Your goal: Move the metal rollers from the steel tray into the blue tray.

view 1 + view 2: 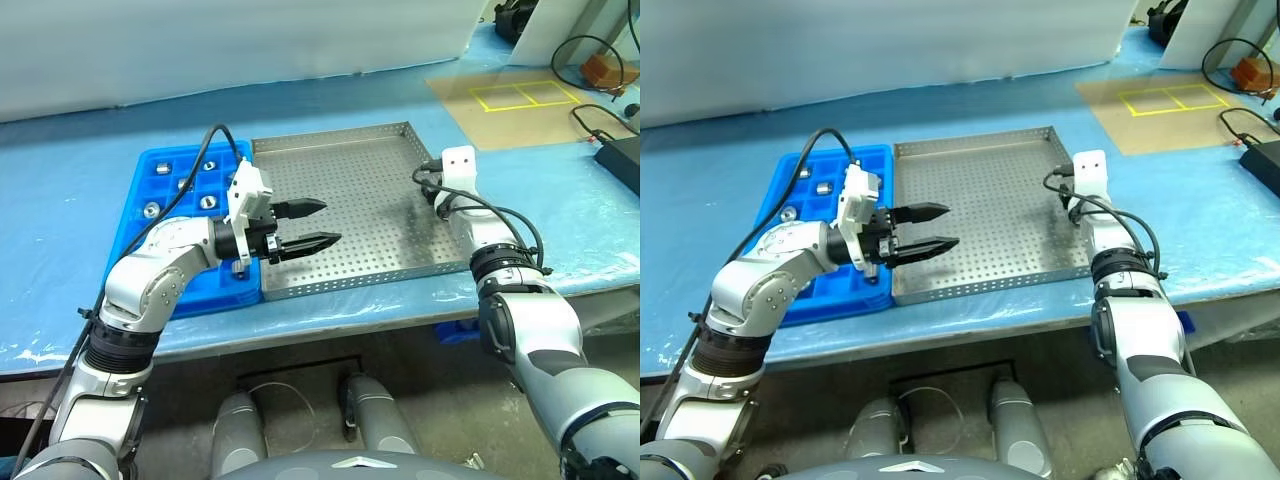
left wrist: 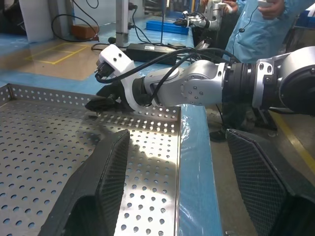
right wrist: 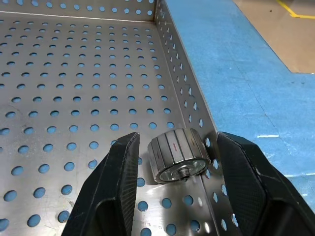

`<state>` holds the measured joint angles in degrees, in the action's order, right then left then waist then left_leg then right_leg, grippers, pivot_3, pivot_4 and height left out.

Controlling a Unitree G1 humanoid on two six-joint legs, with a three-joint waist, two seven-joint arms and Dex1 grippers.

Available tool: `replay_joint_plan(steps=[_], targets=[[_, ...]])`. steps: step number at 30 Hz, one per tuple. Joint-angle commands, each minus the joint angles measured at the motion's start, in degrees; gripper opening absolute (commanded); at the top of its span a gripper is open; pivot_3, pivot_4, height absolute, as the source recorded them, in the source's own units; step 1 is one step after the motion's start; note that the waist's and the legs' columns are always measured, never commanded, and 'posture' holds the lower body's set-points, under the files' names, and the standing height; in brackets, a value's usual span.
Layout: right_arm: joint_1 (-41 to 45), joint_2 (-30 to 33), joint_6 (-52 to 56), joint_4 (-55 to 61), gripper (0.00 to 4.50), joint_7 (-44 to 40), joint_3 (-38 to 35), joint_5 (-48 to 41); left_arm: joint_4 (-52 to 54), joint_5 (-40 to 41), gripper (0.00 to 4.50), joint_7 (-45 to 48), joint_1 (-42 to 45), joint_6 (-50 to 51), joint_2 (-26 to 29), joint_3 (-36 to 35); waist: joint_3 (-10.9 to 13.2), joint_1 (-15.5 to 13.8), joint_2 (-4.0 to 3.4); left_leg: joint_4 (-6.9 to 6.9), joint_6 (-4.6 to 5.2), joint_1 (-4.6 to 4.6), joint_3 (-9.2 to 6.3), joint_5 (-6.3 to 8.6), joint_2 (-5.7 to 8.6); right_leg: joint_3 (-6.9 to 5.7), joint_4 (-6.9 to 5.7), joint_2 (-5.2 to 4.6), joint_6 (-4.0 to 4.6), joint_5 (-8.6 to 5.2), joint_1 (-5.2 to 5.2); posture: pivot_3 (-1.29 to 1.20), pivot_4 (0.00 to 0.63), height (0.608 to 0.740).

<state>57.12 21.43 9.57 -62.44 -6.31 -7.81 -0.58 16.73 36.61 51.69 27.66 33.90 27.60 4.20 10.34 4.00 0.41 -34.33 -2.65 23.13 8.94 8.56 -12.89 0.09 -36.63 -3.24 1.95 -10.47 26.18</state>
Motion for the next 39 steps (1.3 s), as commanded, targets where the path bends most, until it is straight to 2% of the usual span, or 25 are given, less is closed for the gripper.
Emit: replay_joint_plan(steps=[1,23,31,39], targets=[[0.73,-0.71,2.34,0.58,2.53,0.31,-1.69,-2.02,2.36,-0.45,3.31,-0.01,-0.6,-1.4,-0.28,0.24,0.0,0.01,0.0,0.0,0.0,-0.01,0.0,0.0,0.0,0.0,0.0,0.0,0.0,0.0,0.0,-0.36,0.15,0.74],[0.18,-2.63,-0.01,-0.19,2.53,0.18,-1.13,-1.53,3.77,-0.41,3.31,-0.06,-0.75,-0.22,0.51,-0.13,0.0,0.06,0.0,0.04,0.0,0.08,0.01,0.0,0.0,0.01,0.01,0.0,-0.01,-0.01,0.12,-0.36,0.15,0.74],[2.48,-8.31,-3.76,-0.07,2.53,0.67,-1.22,-2.24,3.89,-0.46,3.31,-0.55,-0.55,0.1,0.09,0.09,0.01,0.11,-0.02,0.07,-0.01,0.12,0.01,0.0,-0.02,0.01,0.01,0.01,-0.01,-0.01,0.17,-0.36,0.15,0.74],[5.44,-10.81,-5.41,-5.18,2.53,3.9,-1.37,-1.66,3.59,-0.87,3.31,-0.97,0.36,0.1,-0.42,0.47,0.02,0.08,-0.04,0.07,-0.01,0.13,0.01,0.01,-0.01,0.0,0.01,0.0,-0.01,-0.01,0.17,-0.35,0.15,0.74]])
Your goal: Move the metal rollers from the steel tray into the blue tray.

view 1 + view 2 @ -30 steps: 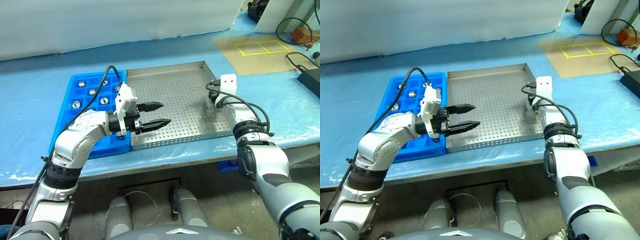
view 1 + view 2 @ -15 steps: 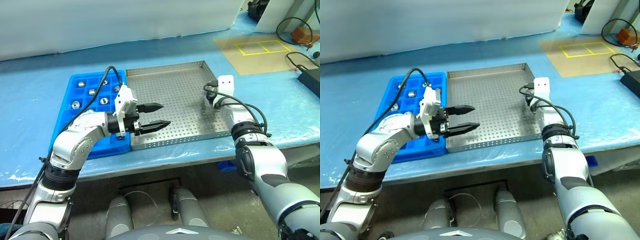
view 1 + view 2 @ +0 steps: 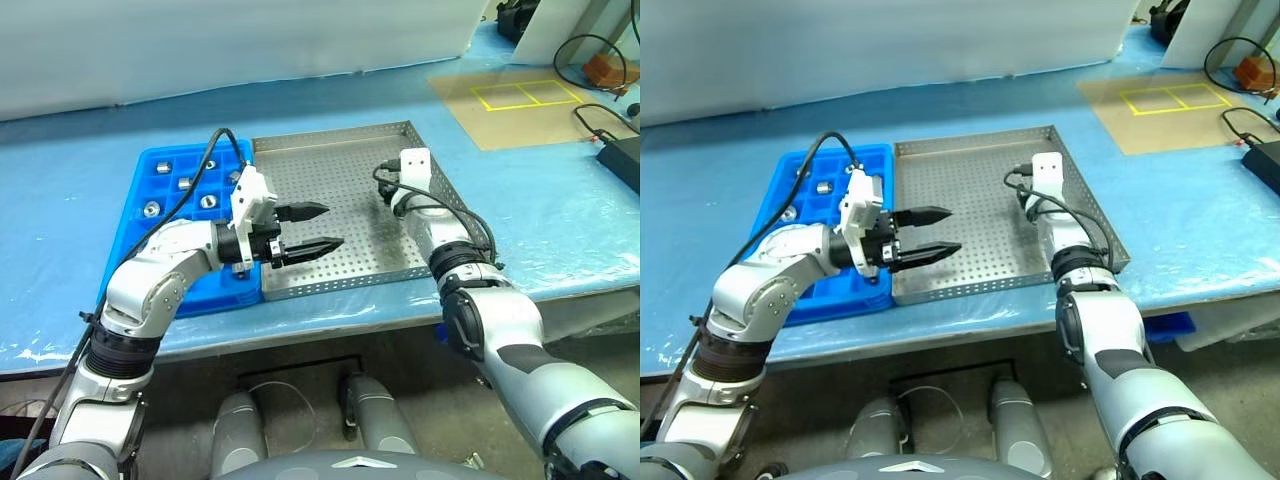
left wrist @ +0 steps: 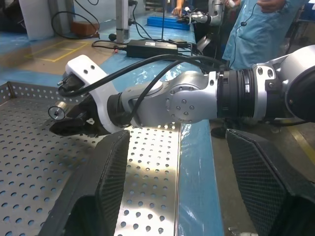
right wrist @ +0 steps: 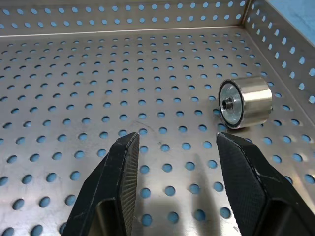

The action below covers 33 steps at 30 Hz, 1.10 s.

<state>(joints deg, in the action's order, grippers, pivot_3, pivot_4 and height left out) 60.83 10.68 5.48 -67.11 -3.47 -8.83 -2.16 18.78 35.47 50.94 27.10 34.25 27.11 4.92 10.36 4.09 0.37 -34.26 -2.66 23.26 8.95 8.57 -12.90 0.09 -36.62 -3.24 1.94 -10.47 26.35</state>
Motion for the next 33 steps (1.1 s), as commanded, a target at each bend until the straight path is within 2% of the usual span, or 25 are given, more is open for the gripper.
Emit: replay_joint_plan(steps=[1,18,33], targets=[[2.01,-0.15,-1.38,-0.79,2.53,1.25,-0.46,-0.18,1.57,0.2,3.31,-0.29,0.84,-0.3,0.06,-0.28,0.01,-0.06,-0.01,0.0,0.0,0.01,0.0,0.0,0.0,0.0,0.0,0.0,0.0,0.0,0.0,-0.34,0.15,0.74],[7.19,-5.23,-3.56,-0.2,2.53,1.3,-1.8,-1.93,2.46,-0.05,3.31,-1.01,-0.12,-0.8,0.78,-1.05,0.06,-0.13,-0.08,0.07,-0.01,0.07,0.0,0.01,-0.02,0.0,0.01,0.01,0.01,0.0,0.11,-0.32,0.15,0.74],[8.23,-4.59,-2.37,-0.71,2.53,0.85,-2.96,-2.88,2.04,-0.62,3.31,-1.66,-1.98,-2.64,1.89,-2.35,0.09,-0.26,-0.1,0.1,-0.02,0.11,0.0,0.0,-0.01,-0.01,0.01,-0.01,0.01,0.0,0.16,-0.27,0.15,0.74]])
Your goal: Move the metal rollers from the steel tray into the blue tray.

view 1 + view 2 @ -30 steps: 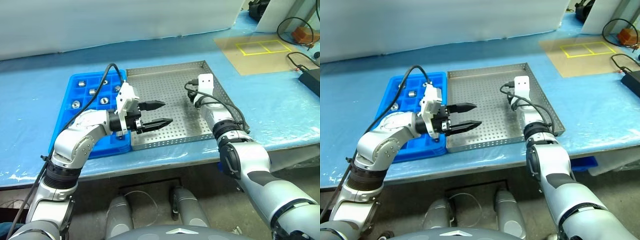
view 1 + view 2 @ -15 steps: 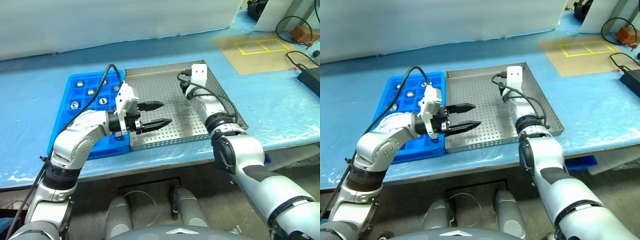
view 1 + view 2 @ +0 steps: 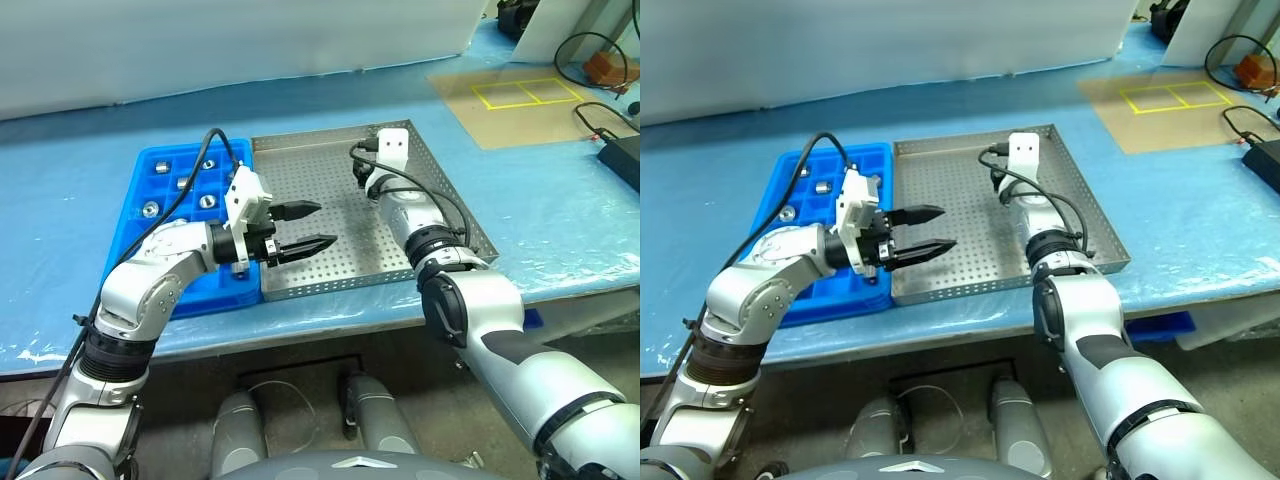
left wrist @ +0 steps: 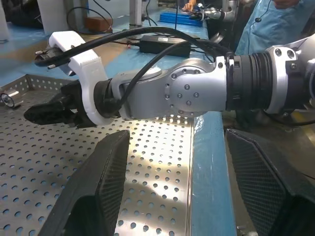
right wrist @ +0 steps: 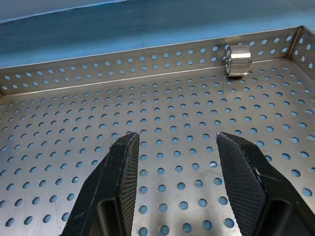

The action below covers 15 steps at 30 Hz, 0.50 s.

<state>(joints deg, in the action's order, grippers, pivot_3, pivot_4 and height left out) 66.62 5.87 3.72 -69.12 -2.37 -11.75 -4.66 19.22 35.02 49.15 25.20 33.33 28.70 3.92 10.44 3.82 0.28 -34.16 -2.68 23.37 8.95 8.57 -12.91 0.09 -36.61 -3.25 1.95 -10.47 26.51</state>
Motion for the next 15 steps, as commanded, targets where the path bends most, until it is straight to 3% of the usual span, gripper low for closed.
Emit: replay_joint_plan(steps=[1,7,10,14,15], targets=[[2.63,0.28,-0.84,1.3,2.53,-0.27,0.13,-0.19,1.56,-0.3,3.31,0.11,-0.29,-1.99,0.25,-1.3,0.0,0.0,0.0,0.0,0.0,0.0,0.0,0.0,0.0,0.0,0.0,0.0,0.0,0.0,0.0,-0.27,0.15,0.74],[2.86,1.09,-1.6,1.08,2.53,-0.61,0.66,0.48,2.22,-0.55,3.31,-0.87,-0.95,-2.73,-0.33,-1.09,0.01,-0.25,0.0,0.0,0.0,0.02,0.0,0.0,0.0,0.0,0.0,-0.01,0.0,0.0,0.01,-0.26,0.15,0.74],[2.82,1.25,-3.04,1.53,3.04,-2.28,0.76,0.32,2.43,-0.57,3.31,-1.17,-0.91,-2.74,-0.37,-1.04,0.01,-0.28,0.0,0.0,0.0,0.02,0.0,0.0,0.0,0.0,0.0,-0.01,0.0,0.0,0.02,-0.26,0.15,0.74],[3.26,1.22,-4.15,1.71,4.34,-2.93,0.87,0.35,2.35,-0.47,3.31,-1.59,0.02,-2.33,-0.33,-1.11,0.01,-0.24,0.0,0.01,0.0,0.06,0.0,0.0,0.0,0.01,0.0,0.0,0.0,0.0,0.08,-0.26,0.15,0.74],[3.28,1.19,-4.33,1.71,4.47,-3.01,0.95,0.43,2.26,-0.49,3.31,-1.66,0.2,-2.31,-0.3,-1.1,0.01,-0.25,0.0,0.01,0.0,0.08,0.0,0.0,0.0,0.0,0.0,0.0,0.0,0.0,0.09,-0.26,0.15,0.74]])
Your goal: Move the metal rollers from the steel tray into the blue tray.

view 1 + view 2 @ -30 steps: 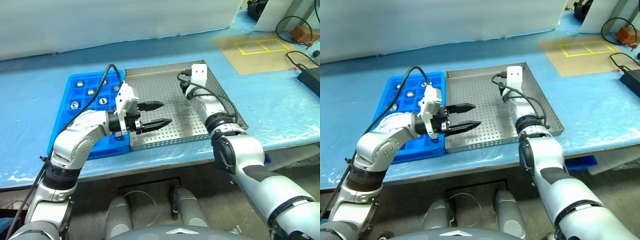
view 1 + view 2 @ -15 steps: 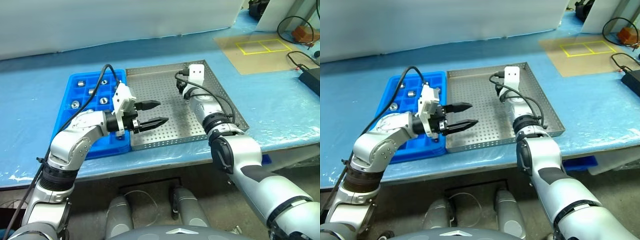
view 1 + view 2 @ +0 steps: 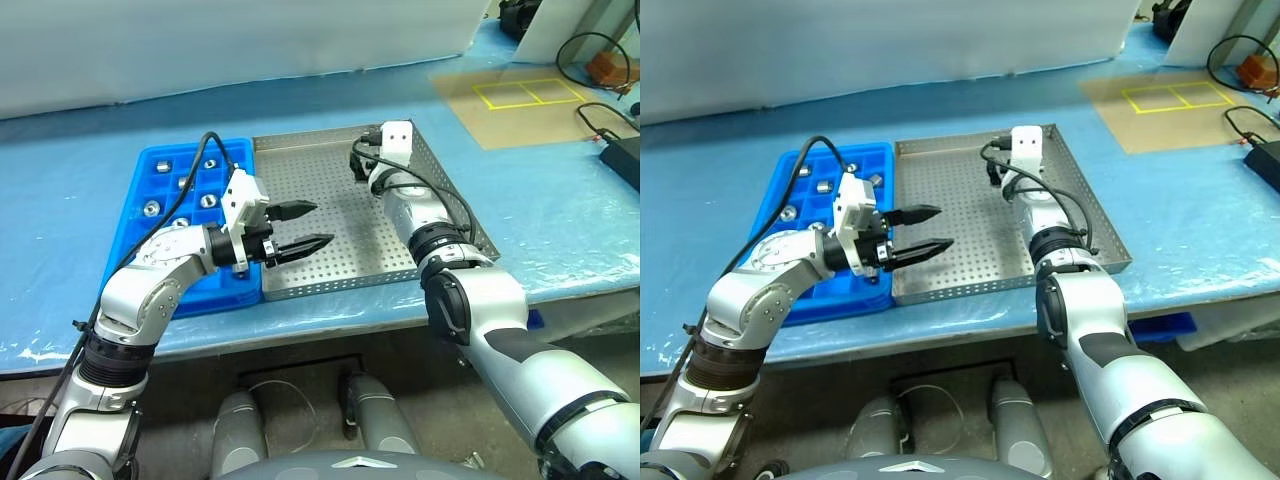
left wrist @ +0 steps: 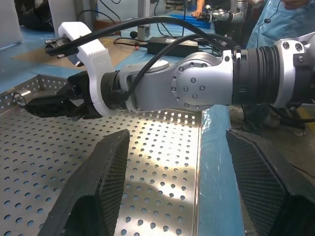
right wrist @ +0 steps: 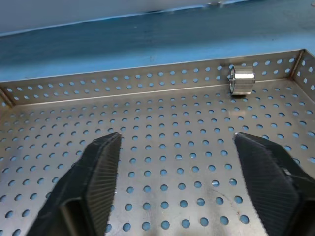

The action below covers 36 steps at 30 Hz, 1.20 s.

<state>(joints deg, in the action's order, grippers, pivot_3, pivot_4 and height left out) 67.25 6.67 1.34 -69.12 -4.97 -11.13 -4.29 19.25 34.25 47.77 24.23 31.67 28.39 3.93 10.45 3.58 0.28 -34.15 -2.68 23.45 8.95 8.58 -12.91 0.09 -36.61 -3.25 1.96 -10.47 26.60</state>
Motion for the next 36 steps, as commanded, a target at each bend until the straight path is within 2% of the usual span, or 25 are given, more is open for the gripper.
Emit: replay_joint_plan(steps=[1,11,15,20,36], targets=[[2.63,0.32,-2.08,1.75,4.47,-0.54,0.39,0.07,2.16,0.33,3.31,-0.31,1.34,-0.6,0.05,-1.14,0.0,-0.03,0.0,0.0,0.0,0.02,0.0,0.0,0.0,0.0,0.0,0.0,0.0,0.0,0.01,-0.26,0.15,0.74],[2.87,1.0,-0.21,0.53,4.47,3.16,0.2,0.17,2.39,0.56,3.31,-0.24,1.15,-0.38,0.65,-1.36,0.0,-0.04,0.0,0.0,0.0,0.06,0.0,0.0,0.0,0.0,0.0,0.0,0.04,0.03,0.05,-0.27,0.15,0.74],[2.05,0.56,-2.15,2.27,4.47,1.5,0.19,-0.43,1.68,0.3,3.31,0.02,1.56,-0.48,0.85,-1.25,0.0,0.04,0.0,0.0,0.0,0.06,0.0,0.0,0.0,0.0,0.0,0.0,0.01,0.01,0.06,-0.27,0.15,0.74],[1.48,1.14,-0.32,1.12,4.47,4.54,0.92,0.91,0.77,0.0,3.31,-0.12,3.15,-0.59,0.48,-0.97,0.01,-0.18,-0.01,0.0,0.0,0.1,0.0,0.0,0.01,0.0,0.0,0.0,0.04,0.02,0.1,-0.25,0.15,0.74],[2.76,1.88,0.19,0.78,4.47,4.49,0.06,-0.12,1.35,-0.57,3.31,-1.19,2.44,-1.1,-0.3,-0.99,0.01,-0.2,-0.01,0.01,-0.01,0.12,0.0,0.0,0.01,0.0,0.0,0.0,0.04,0.03,0.13,-0.24,0.15,0.74]])
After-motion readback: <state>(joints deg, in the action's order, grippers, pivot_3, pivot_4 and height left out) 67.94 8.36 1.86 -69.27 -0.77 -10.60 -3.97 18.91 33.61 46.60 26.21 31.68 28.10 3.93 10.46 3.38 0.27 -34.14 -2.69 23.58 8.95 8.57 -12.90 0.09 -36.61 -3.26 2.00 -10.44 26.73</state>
